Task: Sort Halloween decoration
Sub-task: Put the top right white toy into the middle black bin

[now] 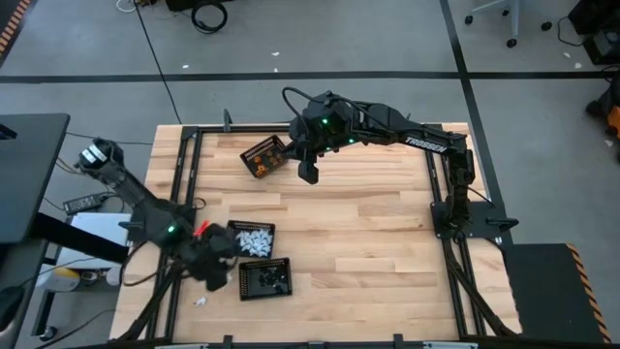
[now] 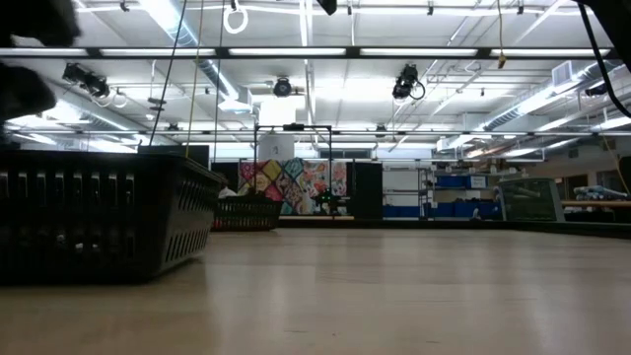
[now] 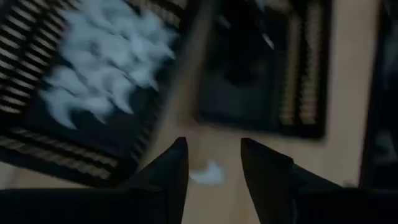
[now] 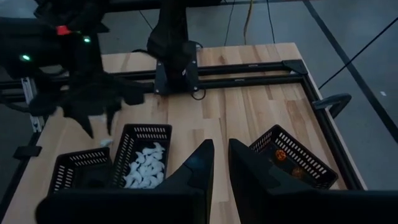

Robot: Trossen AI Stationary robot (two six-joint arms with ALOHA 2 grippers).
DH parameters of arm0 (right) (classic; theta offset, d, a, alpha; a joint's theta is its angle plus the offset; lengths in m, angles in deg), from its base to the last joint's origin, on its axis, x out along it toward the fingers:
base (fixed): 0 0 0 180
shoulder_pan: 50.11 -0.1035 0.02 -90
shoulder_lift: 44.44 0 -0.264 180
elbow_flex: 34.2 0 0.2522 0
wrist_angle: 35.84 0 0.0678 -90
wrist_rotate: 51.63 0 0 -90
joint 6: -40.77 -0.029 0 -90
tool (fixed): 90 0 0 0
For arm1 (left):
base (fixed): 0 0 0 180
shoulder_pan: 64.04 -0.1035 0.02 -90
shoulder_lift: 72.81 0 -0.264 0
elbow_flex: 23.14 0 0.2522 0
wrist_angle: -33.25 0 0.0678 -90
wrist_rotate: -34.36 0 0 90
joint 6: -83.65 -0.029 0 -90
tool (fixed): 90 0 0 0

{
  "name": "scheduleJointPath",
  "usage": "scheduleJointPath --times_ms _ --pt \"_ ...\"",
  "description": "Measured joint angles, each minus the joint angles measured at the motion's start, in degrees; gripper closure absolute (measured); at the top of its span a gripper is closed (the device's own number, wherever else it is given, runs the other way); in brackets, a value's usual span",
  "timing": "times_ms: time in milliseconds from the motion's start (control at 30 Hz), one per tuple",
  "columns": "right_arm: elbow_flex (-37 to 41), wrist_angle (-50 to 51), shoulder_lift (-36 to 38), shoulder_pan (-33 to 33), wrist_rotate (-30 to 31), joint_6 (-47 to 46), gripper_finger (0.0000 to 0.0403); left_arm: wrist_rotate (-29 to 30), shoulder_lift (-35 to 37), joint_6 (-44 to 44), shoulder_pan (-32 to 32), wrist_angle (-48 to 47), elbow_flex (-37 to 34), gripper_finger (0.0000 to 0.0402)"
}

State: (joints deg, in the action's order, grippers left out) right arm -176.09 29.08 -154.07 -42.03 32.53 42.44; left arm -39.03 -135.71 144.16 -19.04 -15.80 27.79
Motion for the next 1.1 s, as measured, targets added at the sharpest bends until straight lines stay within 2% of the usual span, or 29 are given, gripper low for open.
scheduleJointPath --times_ms 167,333,467,633,933,1100 --pt "0.0 0.0 0.0 0.0 0.1 0.0 0.0349 0.4 -3.2 0.5 6.6 1.1 0.0 0.0249" --pt "0.0 0.0 0.0 0.0 0.2 -0.3 0.0349 0.4 -8.6 -0.3 7.7 1.9 0.0 0.0249" --pt "0.0 0.0 0.0 0.0 0.2 -0.4 0.0349 -1.8 -12.2 -4.8 6.0 3.4 0.0 0.0248" --pt "0.0 -0.1 0.0 0.0 0.2 -0.7 0.0349 -7.6 -15.3 -12.6 2.0 4.3 0.0 0.0238" --pt "0.0 -0.1 0.0 -0.1 0.2 -2.0 0.0349 -15.7 -17.5 -29.2 -4.7 5.7 0.0 0.0234" --pt "0.0 -0.1 0.0 -0.2 0.1 -2.2 0.0349 -19.4 -17.3 -30.4 -6.3 6.7 -2.2 0.0234"
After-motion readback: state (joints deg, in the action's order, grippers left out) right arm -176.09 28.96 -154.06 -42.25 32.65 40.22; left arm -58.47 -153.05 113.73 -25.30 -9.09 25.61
